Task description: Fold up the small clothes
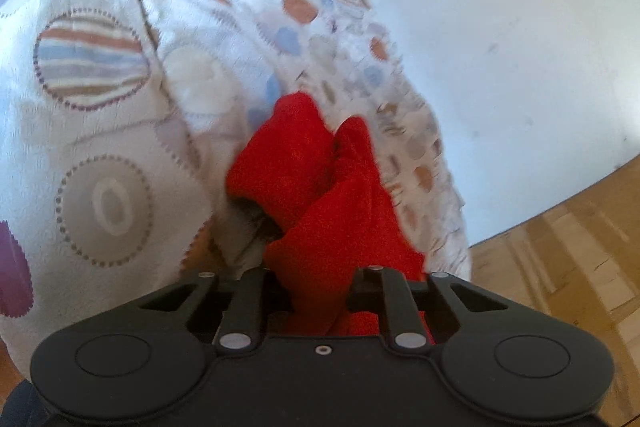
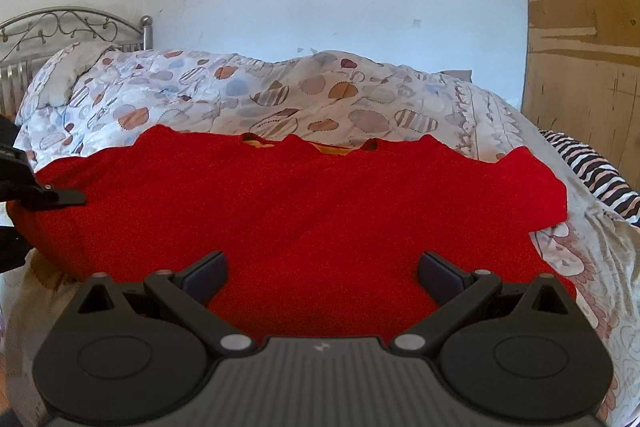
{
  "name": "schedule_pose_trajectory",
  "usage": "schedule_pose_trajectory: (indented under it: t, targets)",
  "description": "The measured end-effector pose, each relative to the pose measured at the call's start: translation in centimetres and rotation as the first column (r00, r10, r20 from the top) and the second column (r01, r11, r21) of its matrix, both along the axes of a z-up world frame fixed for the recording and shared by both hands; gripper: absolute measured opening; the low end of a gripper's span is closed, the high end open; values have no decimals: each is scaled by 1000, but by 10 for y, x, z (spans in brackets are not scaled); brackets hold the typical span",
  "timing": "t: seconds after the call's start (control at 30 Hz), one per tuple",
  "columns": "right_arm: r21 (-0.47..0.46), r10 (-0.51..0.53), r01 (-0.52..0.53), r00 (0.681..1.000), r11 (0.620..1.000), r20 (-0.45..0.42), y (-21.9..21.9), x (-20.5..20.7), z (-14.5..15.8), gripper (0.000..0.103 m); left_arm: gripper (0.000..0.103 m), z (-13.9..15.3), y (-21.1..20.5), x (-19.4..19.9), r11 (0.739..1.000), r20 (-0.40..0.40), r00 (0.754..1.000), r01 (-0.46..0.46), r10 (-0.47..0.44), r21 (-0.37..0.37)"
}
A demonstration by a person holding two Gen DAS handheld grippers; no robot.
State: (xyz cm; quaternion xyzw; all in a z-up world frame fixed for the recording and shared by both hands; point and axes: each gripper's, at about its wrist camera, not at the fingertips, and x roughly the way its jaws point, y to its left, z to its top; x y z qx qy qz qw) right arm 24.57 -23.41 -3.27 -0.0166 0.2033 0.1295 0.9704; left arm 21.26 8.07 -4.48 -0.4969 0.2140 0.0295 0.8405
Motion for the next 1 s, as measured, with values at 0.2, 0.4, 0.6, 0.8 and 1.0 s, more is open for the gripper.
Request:
schedule_pose_trajectory:
  t: [0.2, 0.4, 0.6, 0.8, 1.0]
  targets:
    - [33, 27, -27, 1000, 999, 14, -12, -1, 2, 102, 19, 10, -5, 8, 998, -15, 1000, 16, -15, 66]
    - [76, 16, -19, 999, 997, 50, -36, -12, 11, 103, 19, 42, -25, 22, 971, 24, 998, 48, -55, 235]
    - [107, -101, 88, 988, 990, 117, -84, -34, 23, 103, 19, 95, -69, 56, 888, 80, 983, 116, -168, 444]
    - [168, -258, 238, 960, 957, 108, -142, -59, 19, 103, 19, 145, -164, 96, 709, 91, 899, 272, -428, 651]
    - [167, -408, 399, 913, 902, 21, -189, -86, -7, 103, 19, 130, -276, 102, 359, -119, 688, 509, -716, 783]
